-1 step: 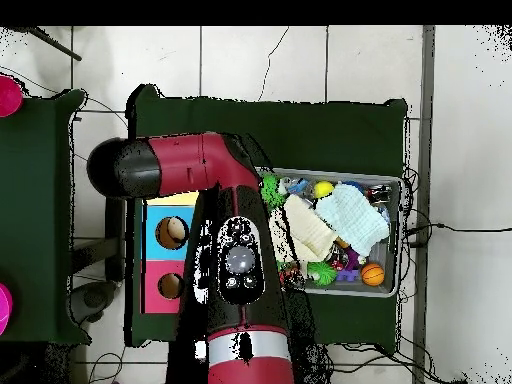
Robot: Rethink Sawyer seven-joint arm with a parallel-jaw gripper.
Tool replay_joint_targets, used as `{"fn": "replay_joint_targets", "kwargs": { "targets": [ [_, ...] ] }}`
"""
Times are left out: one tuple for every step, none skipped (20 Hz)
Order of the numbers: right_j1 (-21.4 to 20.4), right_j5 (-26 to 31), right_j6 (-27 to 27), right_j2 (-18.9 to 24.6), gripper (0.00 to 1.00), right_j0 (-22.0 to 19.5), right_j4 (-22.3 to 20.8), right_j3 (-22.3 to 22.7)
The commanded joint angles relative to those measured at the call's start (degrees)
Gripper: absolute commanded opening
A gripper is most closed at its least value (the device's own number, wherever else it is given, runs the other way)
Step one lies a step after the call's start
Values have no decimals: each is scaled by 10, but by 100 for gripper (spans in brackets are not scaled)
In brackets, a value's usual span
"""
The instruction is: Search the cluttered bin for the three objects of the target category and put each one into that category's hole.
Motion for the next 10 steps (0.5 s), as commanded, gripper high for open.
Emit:
{"fn": "replay_joint_targets", "kwargs": {
  "targets": [
    [59, -38, -9, 30, 0, -1, -45, 78],
    [62, -42, -8, 31, 0, -2, -47, 80],
    [67, -46, -4, 31, 0, -1, -49, 79],
    [68, -48, -1, 30, 0, -1, -50, 81],
    [70, -48, 2, 29, 0, 1, -51, 82],
    [68, -47, 2, 31, 0, 0, -49, 87],
    [66, -47, 2, 33, 0, -2, -48, 92],
    [64, -45, 3, 34, 0, -2, -47, 97],
    [58, -41, 7, 34, 0, -1, -44, 105],
    [55, -41, 11, 33, 0, 1, -43, 109]
  ]
}}
